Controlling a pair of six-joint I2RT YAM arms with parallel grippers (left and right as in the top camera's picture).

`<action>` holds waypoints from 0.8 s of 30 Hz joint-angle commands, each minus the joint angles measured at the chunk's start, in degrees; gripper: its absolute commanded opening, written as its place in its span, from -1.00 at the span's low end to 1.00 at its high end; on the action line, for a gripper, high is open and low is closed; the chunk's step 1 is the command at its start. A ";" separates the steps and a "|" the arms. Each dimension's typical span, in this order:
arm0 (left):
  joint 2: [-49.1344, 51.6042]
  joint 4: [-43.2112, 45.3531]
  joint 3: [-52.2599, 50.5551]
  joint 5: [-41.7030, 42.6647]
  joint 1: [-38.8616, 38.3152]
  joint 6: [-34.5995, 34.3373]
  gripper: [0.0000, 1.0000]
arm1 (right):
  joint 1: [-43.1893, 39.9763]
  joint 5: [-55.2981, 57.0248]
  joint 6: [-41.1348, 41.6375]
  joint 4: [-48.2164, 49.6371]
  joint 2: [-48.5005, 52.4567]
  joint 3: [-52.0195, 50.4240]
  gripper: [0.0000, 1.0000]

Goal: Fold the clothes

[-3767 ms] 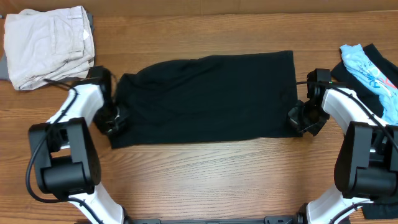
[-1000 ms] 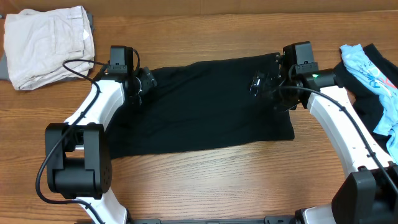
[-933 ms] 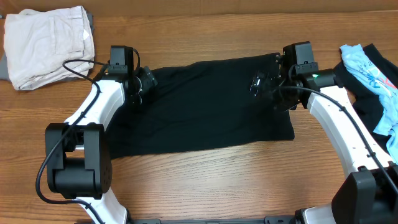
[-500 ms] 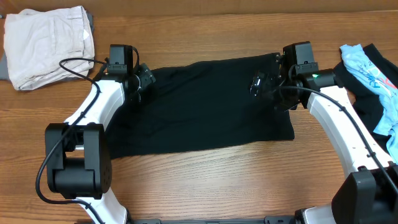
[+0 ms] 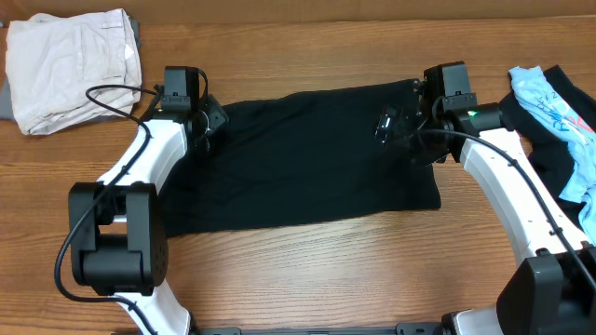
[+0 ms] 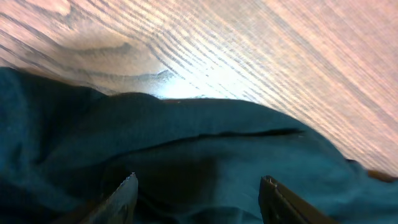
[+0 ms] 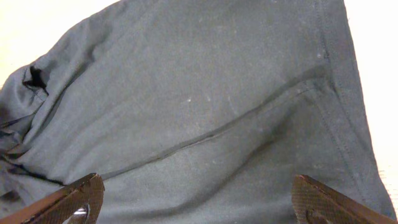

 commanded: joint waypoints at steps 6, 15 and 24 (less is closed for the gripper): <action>3.76 1.03 0.94 -0.85 0.17 0.52 0.08 | 0.07 1.07 -0.42 0.24 0.22 -0.24 1.00; 3.61 -3.06 5.97 -0.87 0.26 4.59 -0.64 | 0.07 1.07 -0.39 0.74 0.22 -0.24 1.00; 3.61 -7.48 10.36 -0.87 0.48 7.56 -0.77 | 0.07 1.05 -0.39 1.11 0.22 -0.24 1.00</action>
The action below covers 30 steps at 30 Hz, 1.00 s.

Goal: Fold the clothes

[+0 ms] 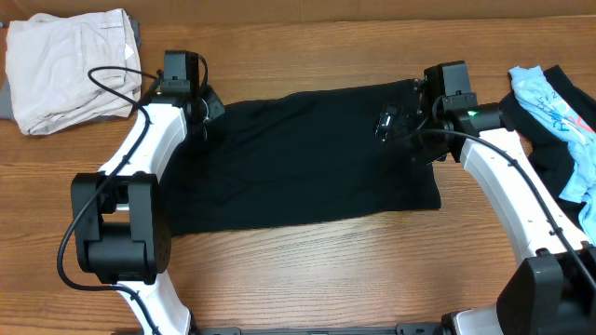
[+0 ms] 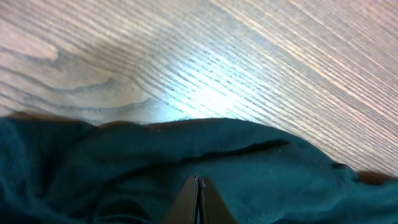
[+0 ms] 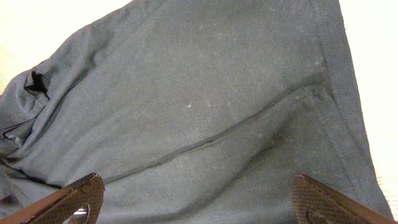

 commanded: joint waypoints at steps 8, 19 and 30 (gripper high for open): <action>1.07 -11.08 1.14 -6.91 2.25 2.54 0.39 | 0.07 0.61 -0.37 -0.31 0.22 -0.24 1.00; 3.69 -11.85 1.14 9.20 9.14 18.43 0.37 | 0.07 0.61 -0.37 -0.15 0.22 -0.24 1.00; 3.65 -10.86 4.35 13.51 8.76 20.85 0.26 | 0.07 0.61 -0.81 -0.39 0.26 -0.26 1.00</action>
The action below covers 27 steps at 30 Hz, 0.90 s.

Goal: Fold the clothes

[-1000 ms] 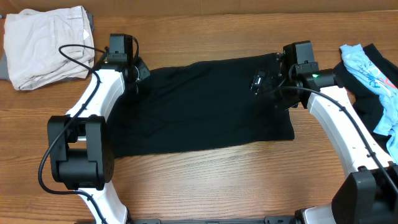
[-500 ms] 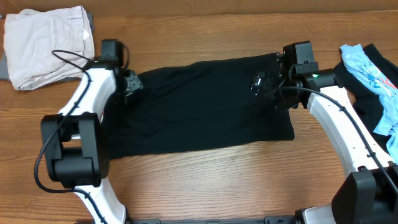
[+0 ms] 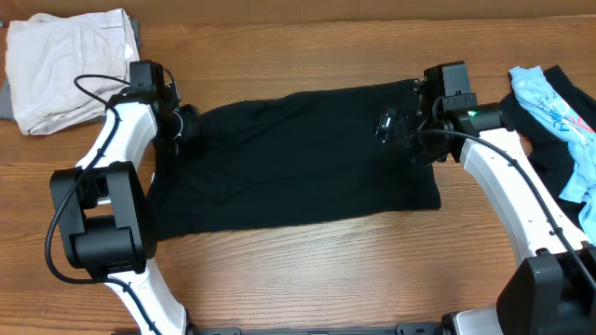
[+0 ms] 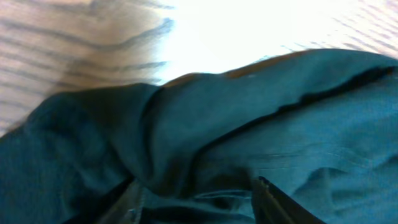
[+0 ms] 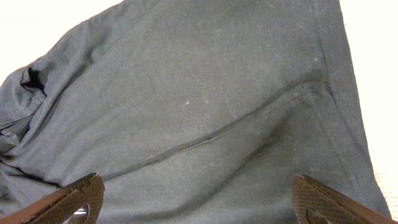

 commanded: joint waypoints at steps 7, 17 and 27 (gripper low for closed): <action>0.85 -1.05 3.45 2.40 -0.33 1.20 0.36 | 0.07 0.59 -0.44 0.17 0.26 -0.26 1.00; 1.36 -1.38 3.48 -6.86 -1.20 -0.55 0.21 | 0.07 0.59 -0.44 0.07 0.26 -0.26 1.00; 1.33 -9.49 6.71 -23.71 -1.11 -11.15 0.30 | 0.07 0.59 -0.46 1.03 0.26 -0.31 1.00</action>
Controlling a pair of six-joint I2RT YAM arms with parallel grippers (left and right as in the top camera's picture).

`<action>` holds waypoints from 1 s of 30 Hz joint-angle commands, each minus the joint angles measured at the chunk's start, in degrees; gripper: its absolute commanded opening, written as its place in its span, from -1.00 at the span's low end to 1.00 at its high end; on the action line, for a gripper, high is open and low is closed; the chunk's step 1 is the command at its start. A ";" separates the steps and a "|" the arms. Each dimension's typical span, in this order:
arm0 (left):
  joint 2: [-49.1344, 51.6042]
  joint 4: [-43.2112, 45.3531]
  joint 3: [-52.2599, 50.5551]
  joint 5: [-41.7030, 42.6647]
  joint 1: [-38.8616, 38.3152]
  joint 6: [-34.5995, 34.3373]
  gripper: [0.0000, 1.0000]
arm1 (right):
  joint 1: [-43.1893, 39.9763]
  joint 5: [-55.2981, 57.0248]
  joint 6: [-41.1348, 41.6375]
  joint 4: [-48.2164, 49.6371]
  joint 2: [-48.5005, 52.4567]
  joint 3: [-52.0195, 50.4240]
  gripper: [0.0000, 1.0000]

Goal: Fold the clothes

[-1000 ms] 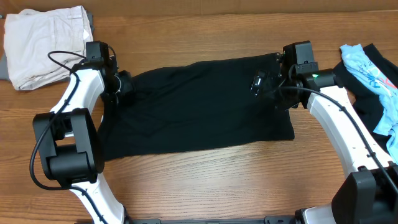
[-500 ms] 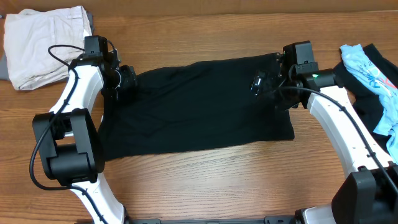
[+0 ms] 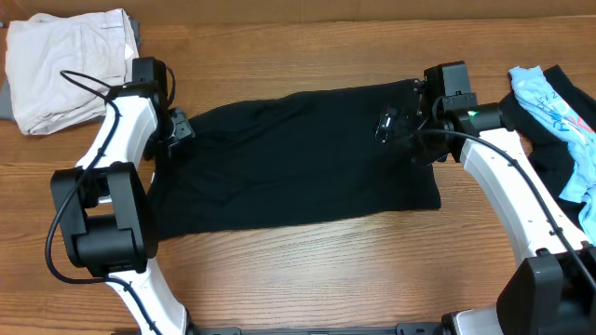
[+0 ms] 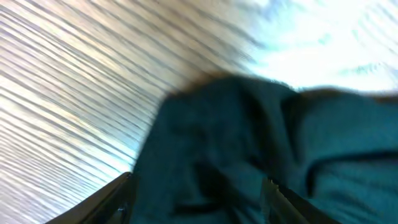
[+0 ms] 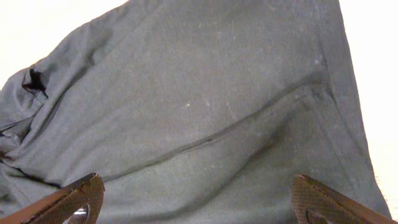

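A black garment (image 3: 298, 158) lies spread flat across the middle of the wooden table (image 3: 307, 279). My left gripper (image 3: 175, 127) sits at its upper left corner. In the left wrist view the left gripper (image 4: 199, 202) is open, with the bunched dark cloth (image 4: 236, 143) lying between its fingers. My right gripper (image 3: 396, 126) hovers over the garment's upper right part. Seen from the right wrist, the right gripper (image 5: 202, 199) is open wide above smooth cloth with a seam (image 5: 205, 93).
A folded beige garment (image 3: 70, 65) lies at the far left corner. A pile of light blue and black clothes (image 3: 554, 102) lies at the right edge, next to my right arm. Bare wood runs along the front of the table.
My left wrist has turned a little at the garment's upper left corner, and its camera now shows the cloth's corner with bare wood beside it. Its jaws remain open. The right arm has not moved.
My left gripper was open at the garment's upper left edge. Then it was shut on that edge. Later it stood further left, open, with the corner drawn out to the left. It is now open over that corner. My right gripper stayed open over the right side.
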 commanded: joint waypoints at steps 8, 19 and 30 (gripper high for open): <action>0.96 0.22 10.45 3.23 -2.08 2.05 0.28 | 0.07 0.63 -0.42 0.98 0.26 -0.31 1.00; 7.21 -1.05 11.41 12.52 -3.65 5.44 0.07 | 0.07 0.61 -0.42 0.98 0.28 -0.31 1.00; 12.66 -3.30 11.56 13.35 -3.56 5.46 0.02 | 0.07 0.61 -0.42 -0.07 0.28 -0.31 1.00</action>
